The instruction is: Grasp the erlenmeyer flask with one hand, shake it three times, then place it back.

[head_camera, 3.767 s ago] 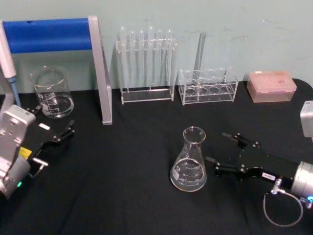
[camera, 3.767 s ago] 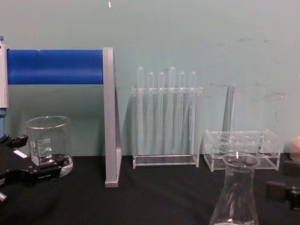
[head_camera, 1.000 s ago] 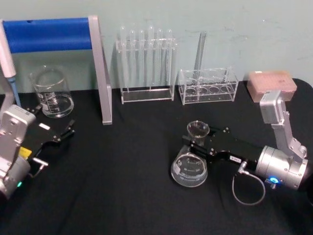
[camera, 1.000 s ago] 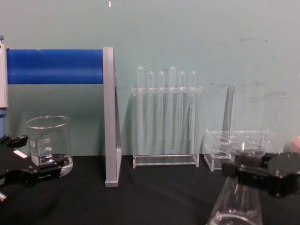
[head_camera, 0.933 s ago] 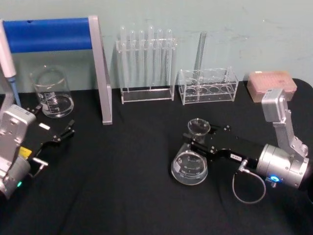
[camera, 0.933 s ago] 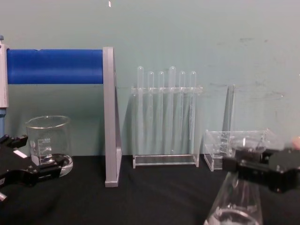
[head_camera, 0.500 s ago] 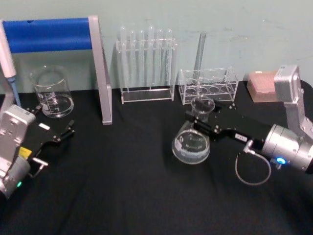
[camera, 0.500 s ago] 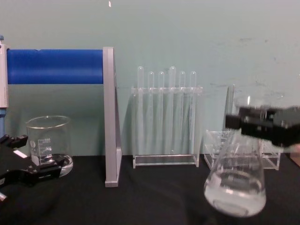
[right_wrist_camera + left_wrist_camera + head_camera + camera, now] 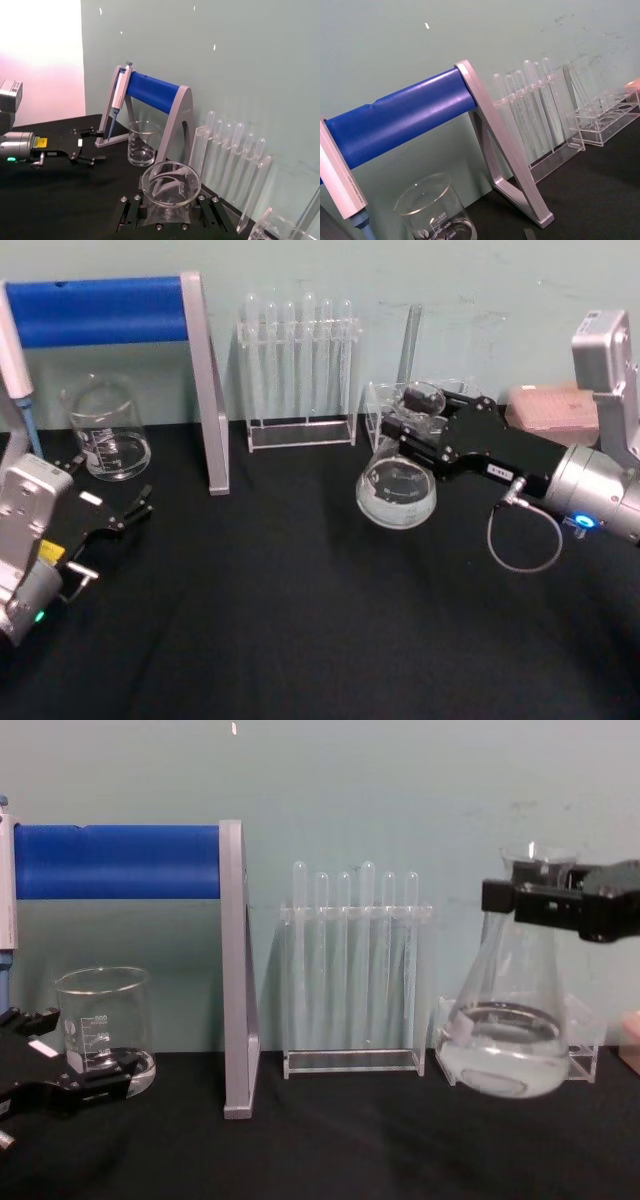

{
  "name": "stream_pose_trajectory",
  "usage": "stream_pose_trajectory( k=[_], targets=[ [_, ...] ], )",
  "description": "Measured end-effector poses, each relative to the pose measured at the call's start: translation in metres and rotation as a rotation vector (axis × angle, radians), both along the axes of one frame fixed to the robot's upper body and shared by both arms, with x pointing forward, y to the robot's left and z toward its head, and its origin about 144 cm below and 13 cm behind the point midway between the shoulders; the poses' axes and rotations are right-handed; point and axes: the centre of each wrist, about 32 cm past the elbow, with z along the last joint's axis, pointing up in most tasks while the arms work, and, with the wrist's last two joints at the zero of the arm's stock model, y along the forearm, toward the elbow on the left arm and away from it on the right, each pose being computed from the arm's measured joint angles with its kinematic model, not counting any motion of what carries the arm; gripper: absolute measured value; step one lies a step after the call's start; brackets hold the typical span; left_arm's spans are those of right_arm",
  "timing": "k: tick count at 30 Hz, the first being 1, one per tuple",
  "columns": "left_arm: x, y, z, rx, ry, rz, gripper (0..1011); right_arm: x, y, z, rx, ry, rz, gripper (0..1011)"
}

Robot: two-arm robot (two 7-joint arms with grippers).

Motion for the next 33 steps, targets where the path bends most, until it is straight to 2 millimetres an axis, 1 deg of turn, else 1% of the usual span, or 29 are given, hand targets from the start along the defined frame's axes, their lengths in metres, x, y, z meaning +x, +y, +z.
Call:
stream_pose_trajectory(
  k=[8,24,29,33],
  targets=[
    [0.0,0.0,0.0,0.0,0.0,0.0,1001,0.002,0.005,0.006,0.012,-0.002,-0.025,449],
    [0.0,0.0,0.0,0.0,0.0,0.0,1001,0.002,0.009,0.002,0.01,0.017,-0.032,449],
    [0.0,0.0,0.0,0.0,0.0,0.0,1001,0.0,0.014,0.0,0.012,0.027,0.009,449],
    [0.0,0.0,0.0,0.0,0.0,0.0,1001,-0.003,0.021,-0.001,0.016,0.039,0.086,449]
  ],
)
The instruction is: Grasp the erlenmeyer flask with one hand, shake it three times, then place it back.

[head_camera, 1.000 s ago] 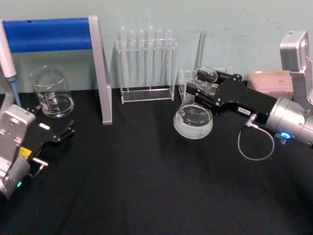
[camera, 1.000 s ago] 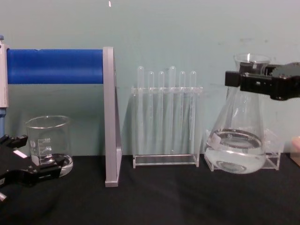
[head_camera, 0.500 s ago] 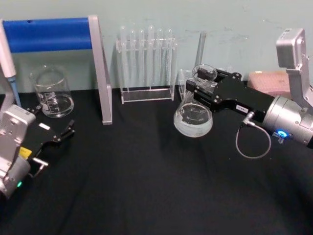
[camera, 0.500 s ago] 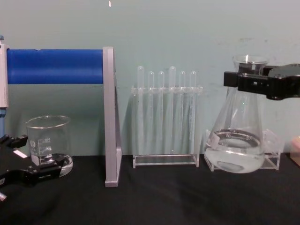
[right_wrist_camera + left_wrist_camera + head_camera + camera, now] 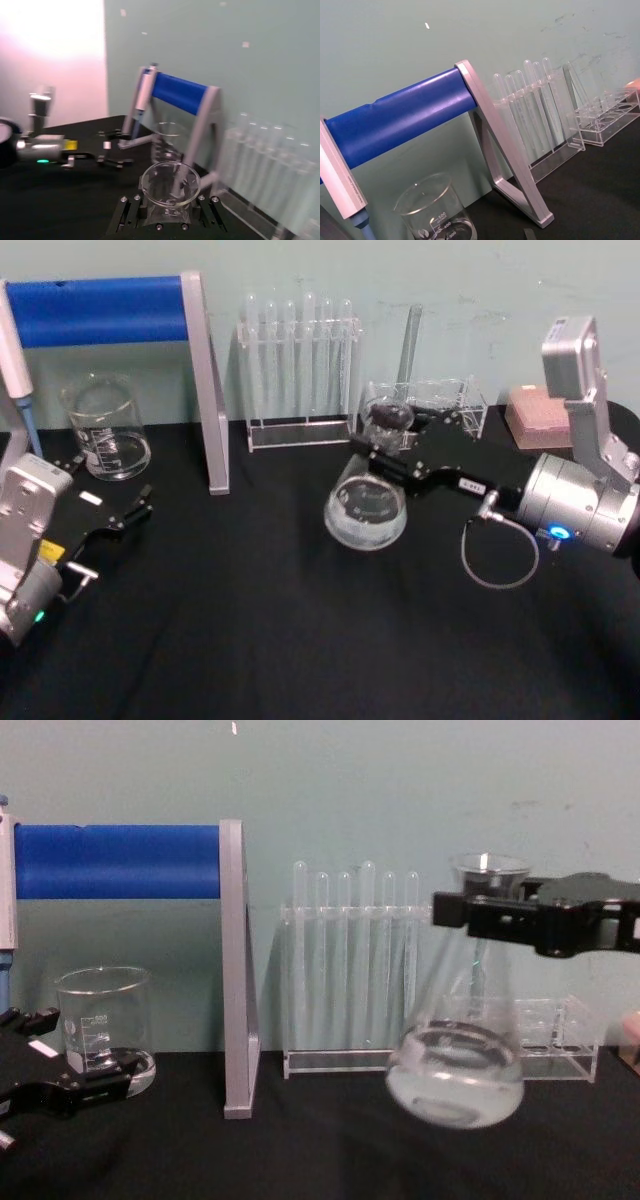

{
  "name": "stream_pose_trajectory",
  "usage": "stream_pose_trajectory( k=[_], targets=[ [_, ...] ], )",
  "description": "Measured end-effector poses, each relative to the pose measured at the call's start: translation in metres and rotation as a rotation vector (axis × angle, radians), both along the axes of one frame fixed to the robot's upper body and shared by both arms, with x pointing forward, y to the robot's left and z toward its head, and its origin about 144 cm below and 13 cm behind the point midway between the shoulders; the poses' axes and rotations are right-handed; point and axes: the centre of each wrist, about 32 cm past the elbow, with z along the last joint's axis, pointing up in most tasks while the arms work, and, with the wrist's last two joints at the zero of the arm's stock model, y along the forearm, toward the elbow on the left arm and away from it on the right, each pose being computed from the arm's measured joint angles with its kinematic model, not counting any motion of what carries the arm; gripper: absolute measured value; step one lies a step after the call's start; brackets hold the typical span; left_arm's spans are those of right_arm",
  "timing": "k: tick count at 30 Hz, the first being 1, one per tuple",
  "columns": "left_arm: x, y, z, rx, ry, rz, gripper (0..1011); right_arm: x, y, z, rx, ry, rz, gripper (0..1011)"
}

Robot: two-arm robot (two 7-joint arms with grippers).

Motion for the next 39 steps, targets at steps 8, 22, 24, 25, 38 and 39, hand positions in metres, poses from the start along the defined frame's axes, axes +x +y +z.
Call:
stream_pose_trajectory(
  k=[8,22,24,25,38,39],
  targets=[
    [0.0,0.0,0.0,0.0,0.0,0.0,1001,-0.006,0.012,-0.001,0.011,0.018,0.131,449],
    [0.0,0.0,0.0,0.0,0.0,0.0,1001,-0.012,0.027,-0.004,0.014,0.054,0.303,449],
    [0.0,0.0,0.0,0.0,0.0,0.0,1001,-0.013,0.029,-0.005,0.012,0.056,0.315,449],
    [0.0,0.0,0.0,0.0,0.0,0.0,1001,-0.013,0.03,-0.005,0.011,0.057,0.318,449],
    [0.0,0.0,0.0,0.0,0.0,0.0,1001,-0.009,0.041,-0.009,0.019,0.007,0.223,449],
    [0.0,0.0,0.0,0.0,0.0,0.0,1001,-0.009,0.042,-0.01,0.018,-0.005,0.187,449]
  ],
)
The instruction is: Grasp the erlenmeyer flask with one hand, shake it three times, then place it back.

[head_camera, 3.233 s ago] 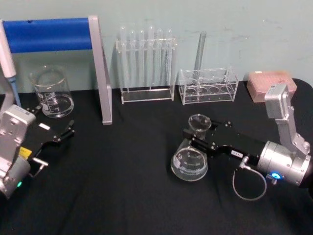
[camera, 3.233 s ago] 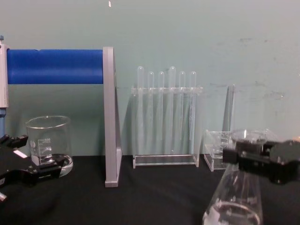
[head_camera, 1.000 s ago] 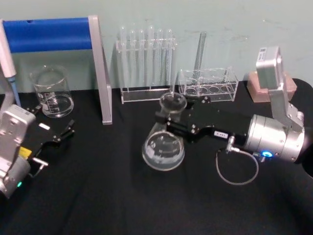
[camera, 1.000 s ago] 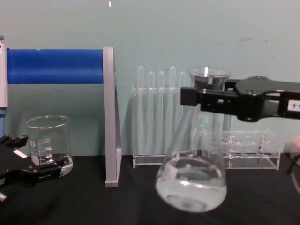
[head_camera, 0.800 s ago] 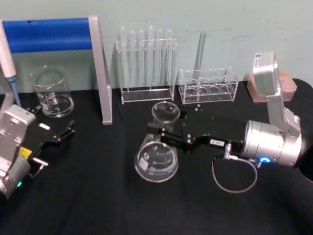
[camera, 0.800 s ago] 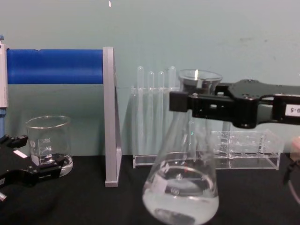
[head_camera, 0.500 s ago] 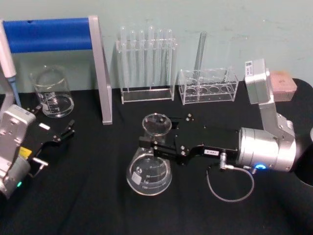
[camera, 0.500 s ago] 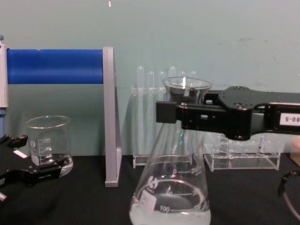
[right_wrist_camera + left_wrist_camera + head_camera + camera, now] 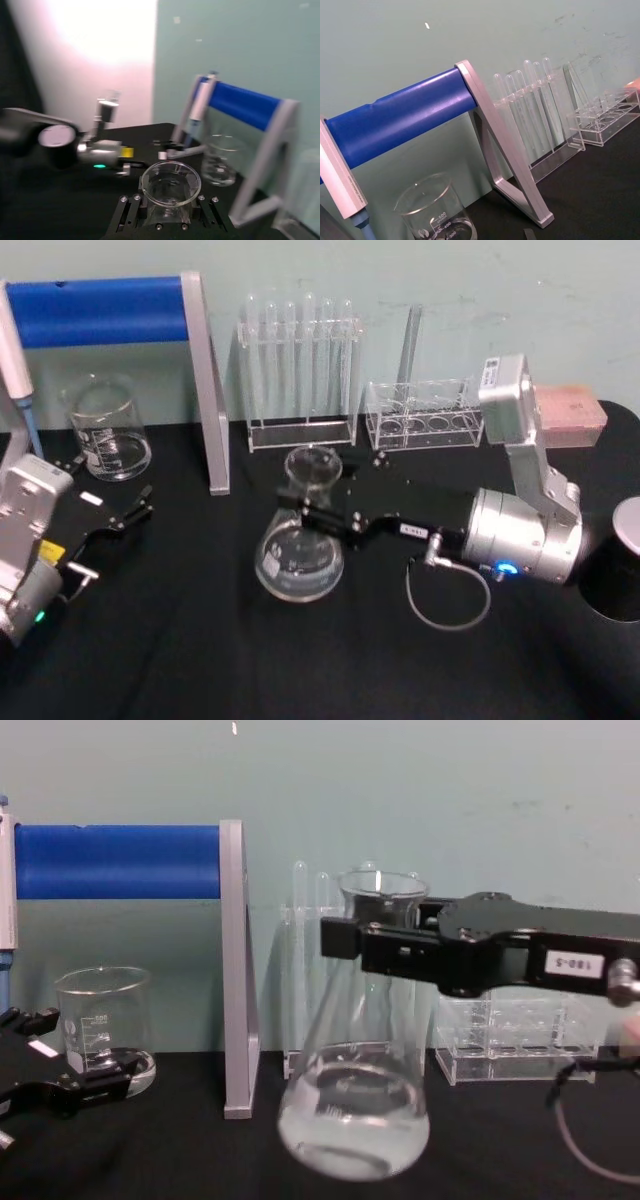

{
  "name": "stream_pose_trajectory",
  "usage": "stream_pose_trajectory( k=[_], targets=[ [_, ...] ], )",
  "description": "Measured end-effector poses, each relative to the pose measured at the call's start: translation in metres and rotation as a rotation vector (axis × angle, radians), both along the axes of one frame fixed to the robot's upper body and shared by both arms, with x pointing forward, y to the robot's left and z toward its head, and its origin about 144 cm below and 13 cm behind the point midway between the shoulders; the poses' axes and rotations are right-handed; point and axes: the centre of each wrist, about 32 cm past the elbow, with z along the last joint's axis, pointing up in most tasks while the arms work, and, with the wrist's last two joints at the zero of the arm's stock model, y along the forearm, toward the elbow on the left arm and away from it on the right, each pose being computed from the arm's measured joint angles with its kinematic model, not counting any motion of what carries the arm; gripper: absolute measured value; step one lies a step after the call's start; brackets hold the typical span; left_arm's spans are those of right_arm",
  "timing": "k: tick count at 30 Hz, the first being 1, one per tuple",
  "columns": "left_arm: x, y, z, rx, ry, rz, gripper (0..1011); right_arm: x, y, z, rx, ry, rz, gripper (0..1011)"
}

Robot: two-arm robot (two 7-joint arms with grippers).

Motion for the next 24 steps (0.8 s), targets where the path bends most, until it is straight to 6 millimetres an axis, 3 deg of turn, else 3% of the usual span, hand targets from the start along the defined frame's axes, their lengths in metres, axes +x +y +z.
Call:
stream_pose_trajectory(
  k=[18,24],
  targets=[
    [0.0,0.0,0.0,0.0,0.0,0.0,1001,0.017,0.014,-0.016,-0.011,-0.053,-0.521,449],
    [0.0,0.0,0.0,0.0,0.0,0.0,1001,0.02,0.017,-0.018,-0.014,-0.05,-0.625,449]
  ],
)
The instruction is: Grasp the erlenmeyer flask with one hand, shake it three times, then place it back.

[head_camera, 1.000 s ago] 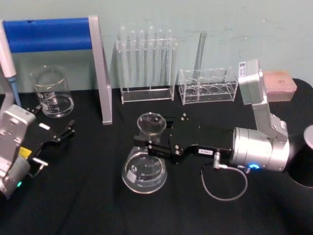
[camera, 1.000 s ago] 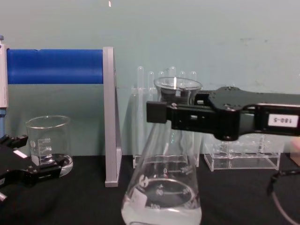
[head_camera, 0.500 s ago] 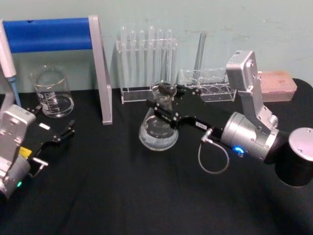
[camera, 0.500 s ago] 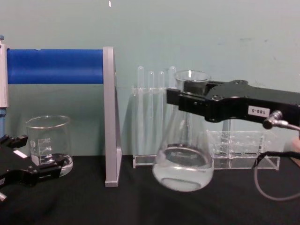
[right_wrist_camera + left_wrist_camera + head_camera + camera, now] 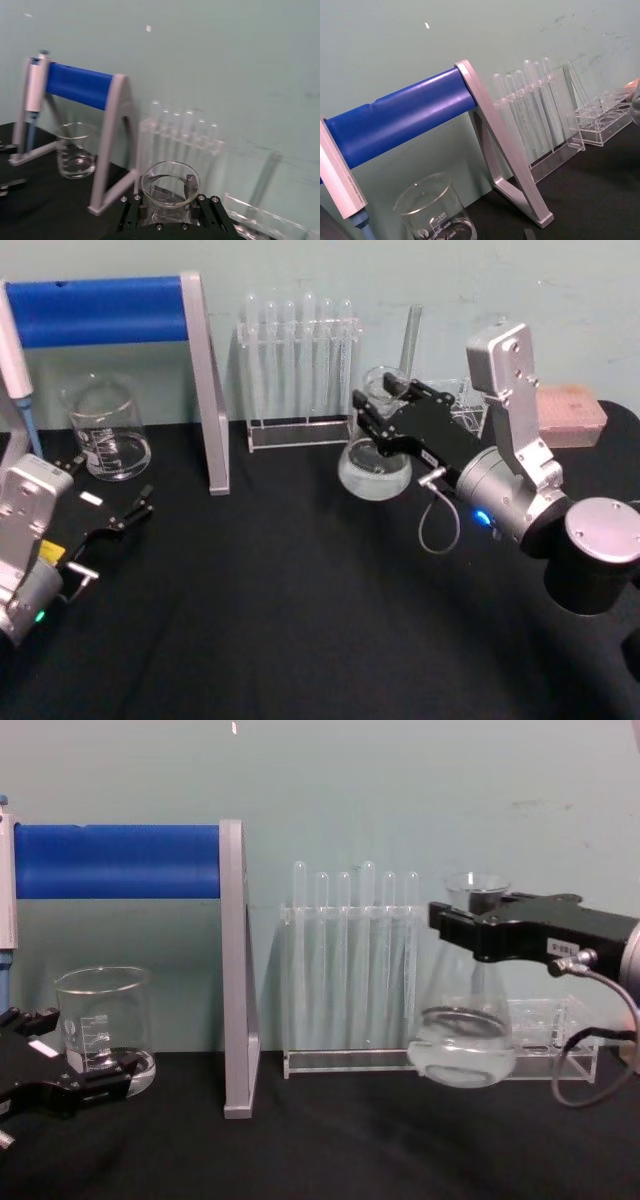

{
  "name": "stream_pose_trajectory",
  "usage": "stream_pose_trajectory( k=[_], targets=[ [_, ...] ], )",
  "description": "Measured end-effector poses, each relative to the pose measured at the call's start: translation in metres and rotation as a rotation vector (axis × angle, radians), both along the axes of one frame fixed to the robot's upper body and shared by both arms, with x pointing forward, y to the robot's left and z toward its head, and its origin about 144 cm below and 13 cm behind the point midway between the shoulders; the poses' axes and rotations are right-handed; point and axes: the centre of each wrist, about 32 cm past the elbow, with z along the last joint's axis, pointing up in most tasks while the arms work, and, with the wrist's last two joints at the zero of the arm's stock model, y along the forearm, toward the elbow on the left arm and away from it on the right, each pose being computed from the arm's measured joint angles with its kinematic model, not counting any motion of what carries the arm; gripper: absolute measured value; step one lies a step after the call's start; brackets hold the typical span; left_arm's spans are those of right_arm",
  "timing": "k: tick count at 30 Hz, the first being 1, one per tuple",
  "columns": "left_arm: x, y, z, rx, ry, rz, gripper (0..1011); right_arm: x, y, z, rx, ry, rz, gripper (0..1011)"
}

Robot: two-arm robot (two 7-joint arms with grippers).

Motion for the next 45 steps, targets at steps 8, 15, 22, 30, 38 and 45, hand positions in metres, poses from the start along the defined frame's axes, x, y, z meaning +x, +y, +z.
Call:
stream_pose_trajectory(
  k=[8,15,22,30,38,45],
  targets=[
    [0.0,0.0,0.0,0.0,0.0,0.0,1001,0.002,0.003,0.0,-0.005,0.014,-0.062,449],
    [0.0,0.0,0.0,0.0,0.0,0.0,1001,-0.002,0.004,0.004,0.028,0.023,0.013,449],
    [0.0,0.0,0.0,0.0,0.0,0.0,1001,-0.009,-0.001,0.012,0.054,0.056,0.21,449],
    [0.0,0.0,0.0,0.0,0.0,0.0,1001,-0.02,-0.005,0.017,0.048,0.104,0.466,449],
    [0.0,0.0,0.0,0.0,0.0,0.0,1001,-0.026,-0.009,0.019,0.03,0.117,0.66,449],
    [0.0,0.0,0.0,0.0,0.0,0.0,1001,-0.028,-0.013,0.02,0.004,0.118,0.794,449]
  ],
)
